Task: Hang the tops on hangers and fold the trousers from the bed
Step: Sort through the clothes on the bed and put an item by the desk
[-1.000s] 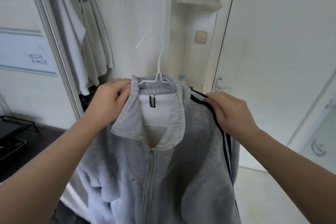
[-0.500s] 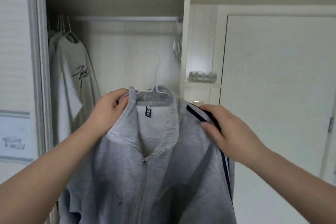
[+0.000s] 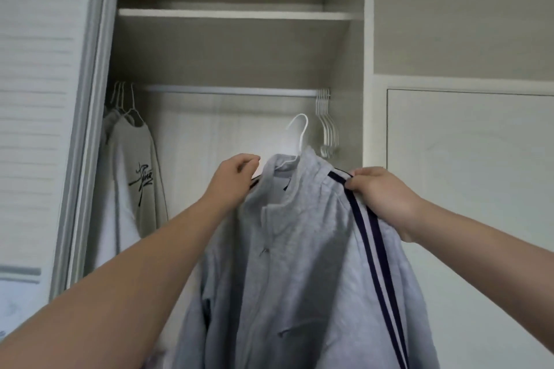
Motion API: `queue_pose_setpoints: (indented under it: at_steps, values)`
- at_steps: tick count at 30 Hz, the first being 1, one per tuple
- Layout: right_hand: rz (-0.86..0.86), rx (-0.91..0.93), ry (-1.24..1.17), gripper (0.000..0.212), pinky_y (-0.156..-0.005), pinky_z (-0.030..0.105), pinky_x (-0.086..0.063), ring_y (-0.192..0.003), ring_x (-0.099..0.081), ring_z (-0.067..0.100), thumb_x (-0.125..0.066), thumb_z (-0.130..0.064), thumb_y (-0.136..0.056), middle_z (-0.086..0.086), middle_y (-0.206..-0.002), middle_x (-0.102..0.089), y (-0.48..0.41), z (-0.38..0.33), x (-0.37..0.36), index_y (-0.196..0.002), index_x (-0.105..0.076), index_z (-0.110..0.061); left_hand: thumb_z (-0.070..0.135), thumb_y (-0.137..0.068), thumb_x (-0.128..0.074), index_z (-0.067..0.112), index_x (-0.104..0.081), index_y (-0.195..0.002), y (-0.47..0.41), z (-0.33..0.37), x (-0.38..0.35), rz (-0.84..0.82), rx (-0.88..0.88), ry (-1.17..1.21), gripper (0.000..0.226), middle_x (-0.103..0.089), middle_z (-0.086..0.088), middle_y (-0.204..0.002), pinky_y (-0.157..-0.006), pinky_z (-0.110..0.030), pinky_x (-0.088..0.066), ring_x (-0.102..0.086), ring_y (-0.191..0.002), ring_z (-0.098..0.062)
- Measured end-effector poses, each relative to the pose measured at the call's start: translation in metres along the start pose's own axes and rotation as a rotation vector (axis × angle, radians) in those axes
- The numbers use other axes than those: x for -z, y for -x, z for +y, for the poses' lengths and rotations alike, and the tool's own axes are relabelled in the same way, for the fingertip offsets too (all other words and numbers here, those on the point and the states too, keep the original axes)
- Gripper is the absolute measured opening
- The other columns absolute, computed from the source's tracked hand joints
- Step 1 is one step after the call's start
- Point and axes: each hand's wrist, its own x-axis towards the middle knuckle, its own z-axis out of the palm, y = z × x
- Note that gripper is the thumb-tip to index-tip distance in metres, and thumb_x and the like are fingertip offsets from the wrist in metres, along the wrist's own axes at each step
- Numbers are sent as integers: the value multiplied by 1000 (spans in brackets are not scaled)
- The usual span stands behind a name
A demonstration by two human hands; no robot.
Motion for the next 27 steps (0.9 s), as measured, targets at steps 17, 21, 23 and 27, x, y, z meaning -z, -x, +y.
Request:
queue_pose_setpoints:
  at_steps: [17,21,23,27]
  values:
    - [193,119,-161,18,-63,35,-43,-76,-61,28,-40,-4,-94,13,-79,-59,-206,-98,-115,-89,-57,-5,56,-87,-66,36,-68,-95,-35,-14,38,7,-169,-139,22,-63,13,-114,-92,-22,-45,-54,-105,4]
    - [220,118,-271,23,-70,34,-49,-90,-67,31,-46,-7,-95,17,-104,-67,-261,-105,-135,-115,-59,-3,66,-78,-69,36,-56,-122,-61,-19,30,-34,-111,-247,54,-54,17,-128,-90,-23,-45,-53,-115,-1]
    - [243,104,-284,34,-78,37,-49,-104,-67,35,-46,-7,-96,21,-117,-65,-286,-107,-142,-128,-54,-2,73,-71,-67,37,-44,-134,-75,-21,20,-53,-86,-369,75,-47,17,-131,-100,-37,-48,-53,-120,-12]
    - [263,136,-263,35,-94,46,-53,-111,-64,38,-47,-6,-96,23,-124,-63,-327,-107,-154,-129,-52,1,52,-80,-68,29,-30,-135,-97,-44,-15,-40,-123,-776,70,-40,-1,-137,-94,-45,-47,-52,-118,-31]
